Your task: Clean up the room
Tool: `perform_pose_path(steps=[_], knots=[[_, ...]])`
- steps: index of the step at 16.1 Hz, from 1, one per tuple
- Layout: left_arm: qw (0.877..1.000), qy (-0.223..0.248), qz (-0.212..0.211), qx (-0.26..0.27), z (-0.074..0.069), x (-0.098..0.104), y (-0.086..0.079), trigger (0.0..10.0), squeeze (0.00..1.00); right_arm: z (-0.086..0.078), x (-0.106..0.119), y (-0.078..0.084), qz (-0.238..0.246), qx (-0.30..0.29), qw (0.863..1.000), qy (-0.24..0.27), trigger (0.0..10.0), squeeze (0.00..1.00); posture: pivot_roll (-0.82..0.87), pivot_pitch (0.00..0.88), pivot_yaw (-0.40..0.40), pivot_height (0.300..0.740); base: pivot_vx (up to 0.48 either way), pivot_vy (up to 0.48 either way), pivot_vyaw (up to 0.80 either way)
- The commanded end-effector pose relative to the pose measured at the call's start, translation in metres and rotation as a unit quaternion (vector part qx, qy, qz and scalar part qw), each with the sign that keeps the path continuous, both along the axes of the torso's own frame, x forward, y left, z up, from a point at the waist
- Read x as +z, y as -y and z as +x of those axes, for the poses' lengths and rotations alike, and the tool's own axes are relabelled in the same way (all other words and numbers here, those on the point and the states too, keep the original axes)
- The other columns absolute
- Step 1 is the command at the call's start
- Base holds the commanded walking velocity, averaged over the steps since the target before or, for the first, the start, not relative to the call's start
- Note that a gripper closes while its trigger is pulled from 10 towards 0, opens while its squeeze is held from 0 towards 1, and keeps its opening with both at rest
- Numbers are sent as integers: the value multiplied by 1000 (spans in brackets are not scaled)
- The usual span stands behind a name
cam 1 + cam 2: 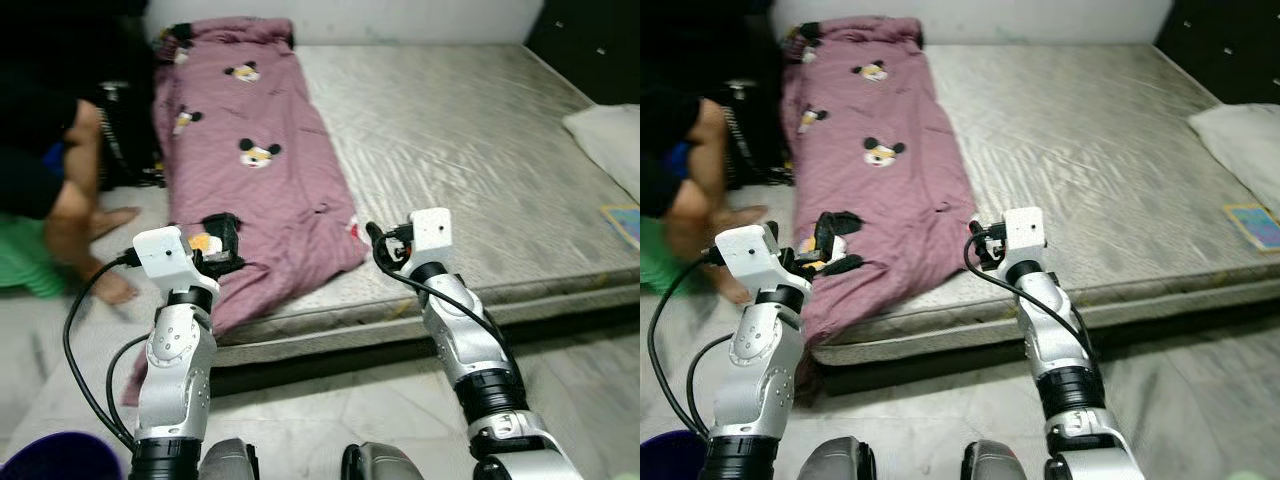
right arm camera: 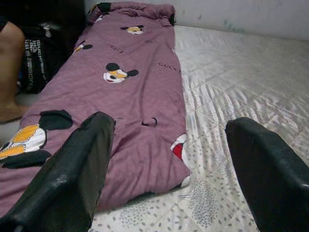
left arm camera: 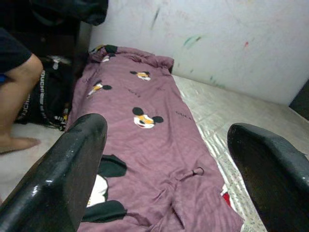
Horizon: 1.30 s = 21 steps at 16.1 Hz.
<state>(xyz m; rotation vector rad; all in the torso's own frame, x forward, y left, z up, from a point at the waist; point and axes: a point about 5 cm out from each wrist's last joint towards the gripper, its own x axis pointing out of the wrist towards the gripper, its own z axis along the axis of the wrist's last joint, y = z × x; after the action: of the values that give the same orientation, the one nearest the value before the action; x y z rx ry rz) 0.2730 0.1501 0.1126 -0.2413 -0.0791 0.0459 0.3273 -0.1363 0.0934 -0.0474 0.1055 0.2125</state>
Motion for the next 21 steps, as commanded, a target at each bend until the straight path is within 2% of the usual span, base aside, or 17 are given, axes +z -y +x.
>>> perform_pose_path(steps=[1,17,21], knots=[[1000,10,-7,-14,0,3,8,10000,0,2,4,6,-6,-9,1000,7,10000,0,-41,78,-46,740,251,0,0],[1000,8,-7,-21,0,3,9,10000,0,1,-1,10,-17,-14,1000,-1,10000,0,-40,80,-44,740,302,0,0],[1000,-5,-22,-12,1,1,11,10000,0,1,-2,11,-20,-16,1000,-3,10000,0,-41,84,-46,740,0,0,0]])
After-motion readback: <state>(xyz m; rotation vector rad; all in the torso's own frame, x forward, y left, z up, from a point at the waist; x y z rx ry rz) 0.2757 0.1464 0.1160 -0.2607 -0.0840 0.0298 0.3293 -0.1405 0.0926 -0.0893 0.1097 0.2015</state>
